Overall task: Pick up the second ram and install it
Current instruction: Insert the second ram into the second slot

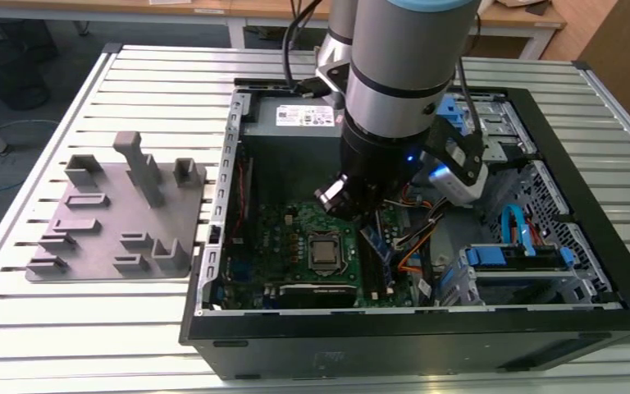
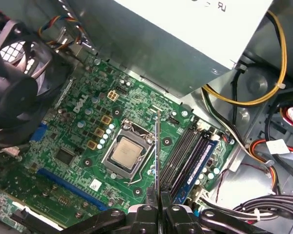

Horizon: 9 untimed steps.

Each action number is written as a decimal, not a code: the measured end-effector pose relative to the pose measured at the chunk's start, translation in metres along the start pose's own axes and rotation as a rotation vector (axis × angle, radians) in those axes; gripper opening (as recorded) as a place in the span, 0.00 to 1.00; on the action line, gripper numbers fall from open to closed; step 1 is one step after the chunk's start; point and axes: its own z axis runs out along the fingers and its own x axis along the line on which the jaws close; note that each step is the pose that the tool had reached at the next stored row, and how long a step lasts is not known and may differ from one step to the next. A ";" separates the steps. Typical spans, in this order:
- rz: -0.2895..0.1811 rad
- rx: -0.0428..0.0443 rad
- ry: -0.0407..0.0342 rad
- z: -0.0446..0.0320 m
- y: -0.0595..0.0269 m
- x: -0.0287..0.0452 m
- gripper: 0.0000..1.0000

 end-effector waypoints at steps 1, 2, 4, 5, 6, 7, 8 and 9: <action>0.007 0.0002 -0.0002 0.0000 0.0000 0.0000 0.14; 0.014 0.0004 -0.0003 0.0000 0.0000 0.0000 0.14; 0.028 0.0009 -0.0006 0.0000 0.0000 0.0000 0.14; 0.034 0.0012 -0.0007 0.0000 0.0000 0.0000 0.14; 0.040 0.0014 -0.0009 0.0000 0.0000 0.0000 0.14; 0.047 0.0016 -0.0010 0.0000 0.0000 0.0000 0.14; 0.053 0.0018 -0.0012 0.0001 0.0000 0.0000 0.14; 0.060 0.0020 -0.0013 0.0001 0.0000 0.0000 0.14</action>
